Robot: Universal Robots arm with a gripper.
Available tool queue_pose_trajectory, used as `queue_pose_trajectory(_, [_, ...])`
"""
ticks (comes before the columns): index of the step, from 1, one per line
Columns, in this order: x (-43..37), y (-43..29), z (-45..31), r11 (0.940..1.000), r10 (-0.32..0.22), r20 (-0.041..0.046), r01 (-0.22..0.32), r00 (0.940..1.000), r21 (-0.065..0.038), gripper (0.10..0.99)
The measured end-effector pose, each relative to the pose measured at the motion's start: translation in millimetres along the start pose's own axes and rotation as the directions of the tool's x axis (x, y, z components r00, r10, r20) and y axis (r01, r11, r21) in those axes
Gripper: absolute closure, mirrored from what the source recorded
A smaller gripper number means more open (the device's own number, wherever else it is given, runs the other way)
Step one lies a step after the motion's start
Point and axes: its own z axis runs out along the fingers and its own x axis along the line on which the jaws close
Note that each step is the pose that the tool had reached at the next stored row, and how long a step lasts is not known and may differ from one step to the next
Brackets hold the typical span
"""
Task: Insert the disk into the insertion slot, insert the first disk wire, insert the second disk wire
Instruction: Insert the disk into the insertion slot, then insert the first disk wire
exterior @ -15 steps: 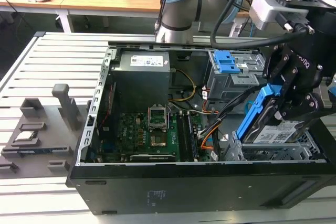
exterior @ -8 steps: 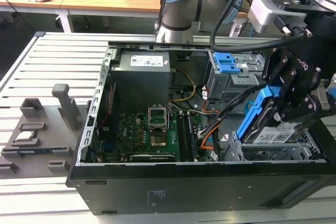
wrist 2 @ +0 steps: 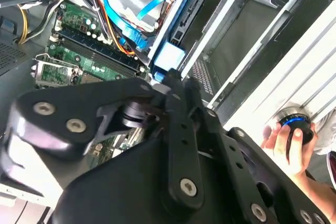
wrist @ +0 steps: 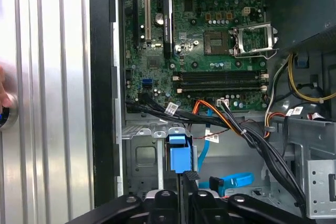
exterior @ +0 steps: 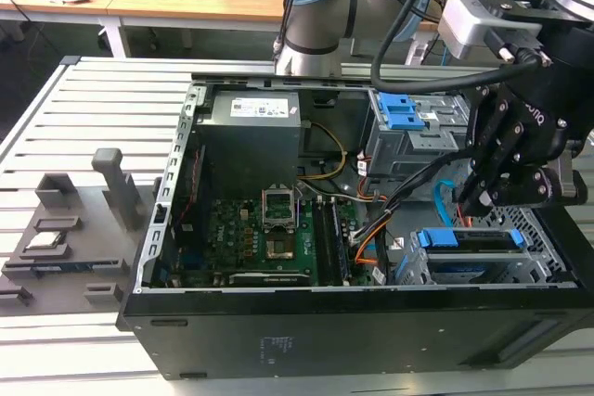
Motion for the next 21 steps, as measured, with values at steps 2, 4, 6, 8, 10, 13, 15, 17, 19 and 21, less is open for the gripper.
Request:
queue_pose_trajectory(2, [0.0,0.0,0.1,1.0000,0.000,0.0000,0.000,1.0000,0.000,0.910])
queue_pose_trajectory(4, [0.0,0.0,0.1,1.0000,0.000,-0.0001,0.000,1.0000,0.000,0.980])
queue_pose_trajectory(6, [0.0,0.0,0.2,1.0000,0.000,-0.0001,0.000,1.0000,0.000,0.980])
queue_pose_trajectory(8, [0.0,0.0,0.3,1.0000,0.000,0.0000,0.000,1.0000,0.000,0.980])
queue_pose_trajectory(10, [0.0,0.0,0.4,1.0000,0.000,0.0000,0.000,1.0000,0.000,0.980])
queue_pose_trajectory(13, [-0.2,-4.1,1.7,1.0000,0.000,-0.0005,0.000,1.0000,0.000,0.980])
queue_pose_trajectory(15, [-2.8,-18.2,3.8,1.0000,0.000,-0.0026,0.000,1.0000,0.000,0.980])
queue_pose_trajectory(17, [-6.5,-26.8,4.6,1.0000,0.000,-0.0040,0.000,1.0000,0.000,0.980])
queue_pose_trajectory(19, [-13.4,-33.9,6.1,1.0000,0.000,-0.0057,0.000,1.0000,0.000,0.980])
queue_pose_trajectory(21, [-20.2,-37.5,8.1,1.0000,0.000,-0.0078,0.000,1.0000,0.000,0.980])
